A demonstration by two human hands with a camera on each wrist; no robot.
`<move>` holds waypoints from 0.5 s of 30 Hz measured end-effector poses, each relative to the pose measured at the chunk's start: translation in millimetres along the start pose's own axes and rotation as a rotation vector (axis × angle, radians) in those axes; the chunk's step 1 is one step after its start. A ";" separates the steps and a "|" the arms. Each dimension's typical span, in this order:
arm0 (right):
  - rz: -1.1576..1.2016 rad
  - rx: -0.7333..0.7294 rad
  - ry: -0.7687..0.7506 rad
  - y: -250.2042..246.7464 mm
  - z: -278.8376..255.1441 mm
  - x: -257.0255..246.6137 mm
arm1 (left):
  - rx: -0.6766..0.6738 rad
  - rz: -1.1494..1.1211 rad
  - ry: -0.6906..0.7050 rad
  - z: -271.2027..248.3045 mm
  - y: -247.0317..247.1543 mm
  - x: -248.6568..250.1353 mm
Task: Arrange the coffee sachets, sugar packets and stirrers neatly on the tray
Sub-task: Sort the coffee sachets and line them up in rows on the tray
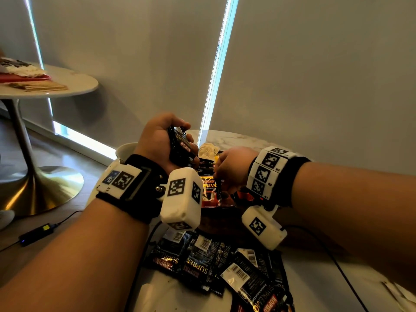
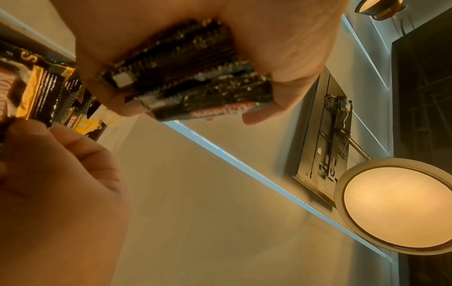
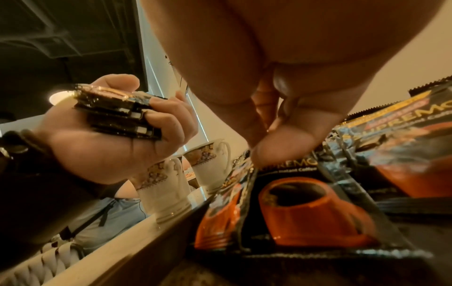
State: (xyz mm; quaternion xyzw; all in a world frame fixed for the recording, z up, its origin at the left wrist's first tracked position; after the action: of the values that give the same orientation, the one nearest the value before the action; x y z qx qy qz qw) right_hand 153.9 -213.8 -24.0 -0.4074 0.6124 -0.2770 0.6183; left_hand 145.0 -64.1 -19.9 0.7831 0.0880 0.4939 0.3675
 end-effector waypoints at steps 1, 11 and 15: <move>-0.013 0.012 0.004 -0.7 -0.4 0.0 | -0.002 0.000 -0.004 -0.2 0.4 -0.5; -0.211 -0.033 -0.006 1.7 0.7 -1.2 | -0.011 0.009 -0.004 -0.5 1.8 -0.4; -0.280 0.064 -0.120 -16.8 -12.3 -12.5 | -0.010 0.009 -0.006 0.4 1.5 -0.3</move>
State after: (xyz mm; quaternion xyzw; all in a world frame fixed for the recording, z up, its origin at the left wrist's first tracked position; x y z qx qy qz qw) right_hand 143.3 -213.9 -2.3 -0.4846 0.5024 -0.3549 0.6219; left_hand 144.9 -65.5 -19.2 0.7833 0.0807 0.4936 0.3692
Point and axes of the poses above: each hand's wrist, its own z-axis towards the middle knuckle, its own y-axis out of the palm, x = y × z, the point moved 8 cm from there along z, towards the middle knuckle, and after that the axes turned 14 degrees about -y, right-handed, at the moved point
